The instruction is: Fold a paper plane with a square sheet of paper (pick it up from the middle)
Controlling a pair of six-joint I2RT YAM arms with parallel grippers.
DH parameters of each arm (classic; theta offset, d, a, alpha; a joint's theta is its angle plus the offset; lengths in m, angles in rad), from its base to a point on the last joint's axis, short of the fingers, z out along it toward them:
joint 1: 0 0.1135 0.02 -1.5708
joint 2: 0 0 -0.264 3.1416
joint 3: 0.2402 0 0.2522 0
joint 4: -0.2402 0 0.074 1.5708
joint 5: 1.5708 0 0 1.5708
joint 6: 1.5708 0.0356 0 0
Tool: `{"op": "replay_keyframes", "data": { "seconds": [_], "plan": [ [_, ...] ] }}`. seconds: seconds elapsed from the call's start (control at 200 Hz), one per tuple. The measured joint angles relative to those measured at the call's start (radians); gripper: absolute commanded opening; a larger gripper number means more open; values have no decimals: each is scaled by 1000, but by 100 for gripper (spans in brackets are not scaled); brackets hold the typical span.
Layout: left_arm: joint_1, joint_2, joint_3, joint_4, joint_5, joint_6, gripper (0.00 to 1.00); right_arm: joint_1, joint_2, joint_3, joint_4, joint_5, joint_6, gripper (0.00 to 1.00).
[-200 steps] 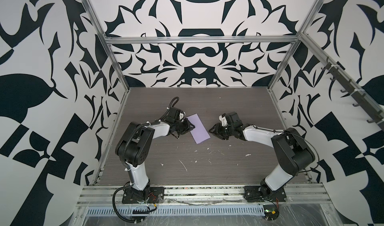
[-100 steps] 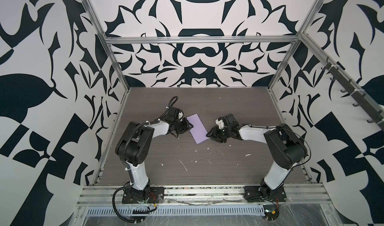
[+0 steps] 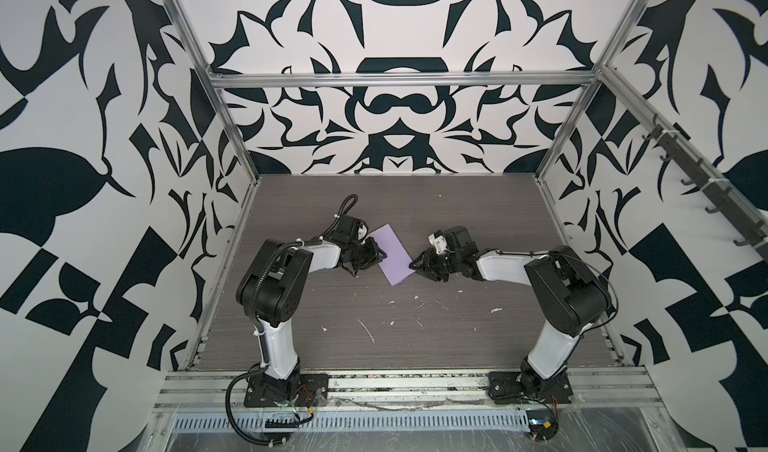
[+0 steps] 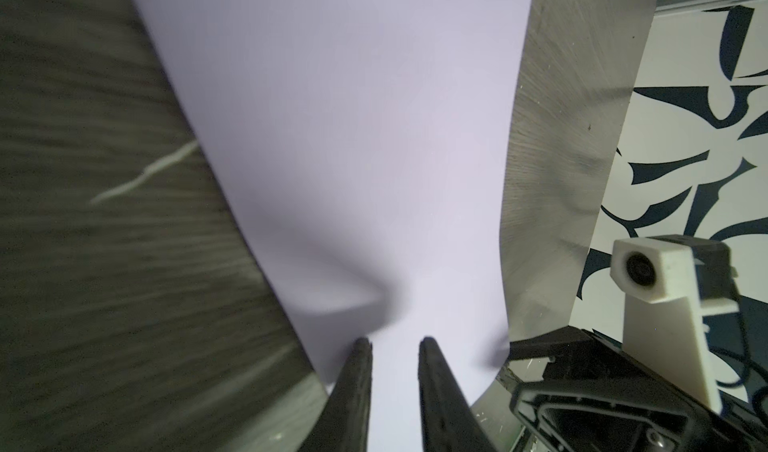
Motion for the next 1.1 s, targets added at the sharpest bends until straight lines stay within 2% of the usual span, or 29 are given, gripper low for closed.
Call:
{"op": "replay_keyframes", "data": {
  "seconds": [0.155, 0.77, 1.1],
  "plan": [
    [0, 8, 0, -4, 0, 0, 24, 0, 0, -4, 5, -1, 9, 26],
    [0, 21, 24, -38, -8, 18, 24, 0, -35, -9, 19, 3, 22, 22],
    [0, 22, 25, -40, -7, 18, 24, 0, -32, -9, 34, 0, 25, 23]
  ]
}}
